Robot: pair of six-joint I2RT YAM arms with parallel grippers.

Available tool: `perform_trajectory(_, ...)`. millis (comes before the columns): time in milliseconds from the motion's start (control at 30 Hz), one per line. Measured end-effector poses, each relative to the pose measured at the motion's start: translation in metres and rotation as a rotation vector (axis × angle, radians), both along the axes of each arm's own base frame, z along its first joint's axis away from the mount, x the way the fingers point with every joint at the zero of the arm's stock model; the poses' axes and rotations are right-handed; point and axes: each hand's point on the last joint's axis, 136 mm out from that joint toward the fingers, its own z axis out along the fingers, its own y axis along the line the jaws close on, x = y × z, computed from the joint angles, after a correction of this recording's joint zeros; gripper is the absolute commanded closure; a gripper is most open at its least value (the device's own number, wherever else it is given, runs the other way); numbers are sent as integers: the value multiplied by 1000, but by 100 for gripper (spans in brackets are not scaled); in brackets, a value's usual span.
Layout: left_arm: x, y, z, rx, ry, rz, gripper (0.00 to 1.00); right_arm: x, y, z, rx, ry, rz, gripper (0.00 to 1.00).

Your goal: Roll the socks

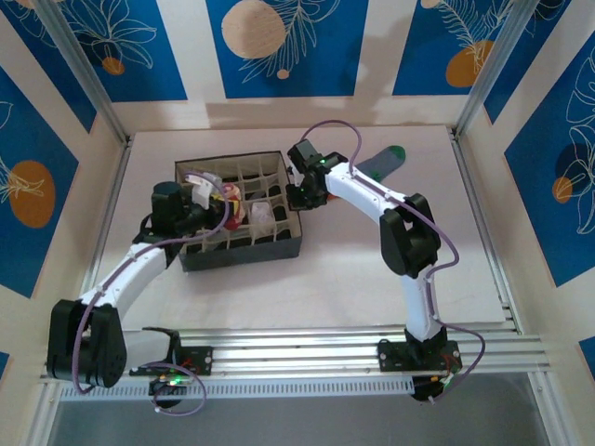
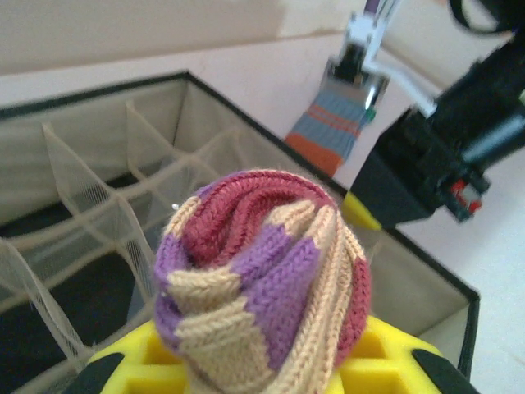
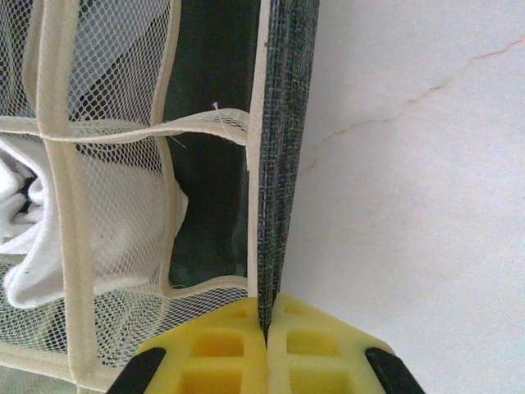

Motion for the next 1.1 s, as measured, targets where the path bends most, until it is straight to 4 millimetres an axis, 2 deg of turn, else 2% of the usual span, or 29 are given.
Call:
perform_trajectory(67,0,1,-14,26,19,14,100,1,-1,0,0,-1,-3,100)
perform_trajectory(167,4,6,-23,53,32,49,100,1,-2,0,-1,-1,-4,100)
perform_trajectory(500,22,34,-23,97,1,181,100,4,-5,0,-3,-4,-10,100)
perform_trajectory(867,41,56,-45,86,54,258,100,9,-9,4,-15,-18,-23,100)
perform_trajectory(1100,61,57,-47,70,68,254,100,10,-9,3,-18,-19,-28,100)
